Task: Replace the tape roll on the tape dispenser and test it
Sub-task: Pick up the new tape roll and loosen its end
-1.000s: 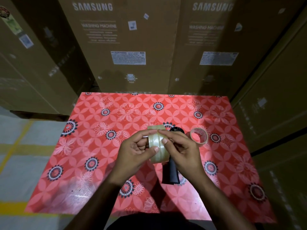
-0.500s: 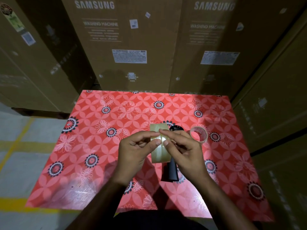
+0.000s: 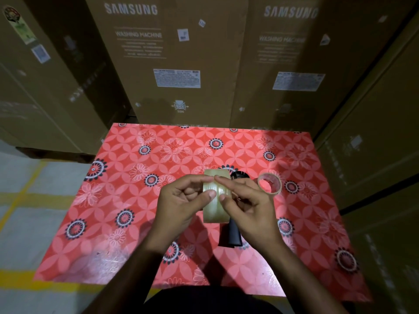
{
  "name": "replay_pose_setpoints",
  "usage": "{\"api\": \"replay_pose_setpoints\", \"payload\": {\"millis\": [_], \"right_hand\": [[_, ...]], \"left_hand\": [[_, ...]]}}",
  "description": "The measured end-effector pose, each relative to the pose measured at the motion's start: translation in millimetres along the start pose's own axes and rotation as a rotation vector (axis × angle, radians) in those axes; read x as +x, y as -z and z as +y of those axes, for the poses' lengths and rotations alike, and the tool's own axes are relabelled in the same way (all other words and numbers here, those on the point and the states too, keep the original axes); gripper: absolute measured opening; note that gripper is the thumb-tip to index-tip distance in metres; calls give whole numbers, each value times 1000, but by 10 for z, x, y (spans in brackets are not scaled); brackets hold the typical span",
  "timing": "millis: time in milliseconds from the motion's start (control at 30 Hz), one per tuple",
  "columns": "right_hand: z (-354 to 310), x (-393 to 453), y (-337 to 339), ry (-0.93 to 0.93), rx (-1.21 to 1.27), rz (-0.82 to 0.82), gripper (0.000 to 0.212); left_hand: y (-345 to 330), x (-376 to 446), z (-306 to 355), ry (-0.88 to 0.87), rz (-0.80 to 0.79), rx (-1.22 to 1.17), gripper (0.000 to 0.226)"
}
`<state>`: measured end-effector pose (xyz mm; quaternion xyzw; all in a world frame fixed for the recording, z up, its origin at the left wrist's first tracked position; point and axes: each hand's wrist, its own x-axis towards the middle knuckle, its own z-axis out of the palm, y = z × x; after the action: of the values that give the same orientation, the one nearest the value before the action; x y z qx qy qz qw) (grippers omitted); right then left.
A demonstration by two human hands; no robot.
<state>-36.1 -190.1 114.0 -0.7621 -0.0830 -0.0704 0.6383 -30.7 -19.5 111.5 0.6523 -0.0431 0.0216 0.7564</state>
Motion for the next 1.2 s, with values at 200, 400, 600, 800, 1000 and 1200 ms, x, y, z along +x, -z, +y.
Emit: {"api": "replay_pose_setpoints", "payload": {"millis": [200,400,600,800,1000,1200], "right_hand": [[-37,81,-61,-37,75,120,21],[-108,42,-75,-53,82,21,30],[-87,9,-92,-52,87,50,25],[-82,74,-73,-33,154,61,21],[-51,37,-39,-30,142,4,27],[-75,41,-42,-73,175,122,16]], "left_hand": [[-1,-60,-44,-13,-67,-84,46],[-67,-28,12,-58,66,-48,33],[-23,-4,22,-74,91,-46,21],[40,-55,10,-37,-66,-103,41],[-60,-42,33,-71,68,-26,40],[-72,-123,4,-14,-13,-13,38]]}}
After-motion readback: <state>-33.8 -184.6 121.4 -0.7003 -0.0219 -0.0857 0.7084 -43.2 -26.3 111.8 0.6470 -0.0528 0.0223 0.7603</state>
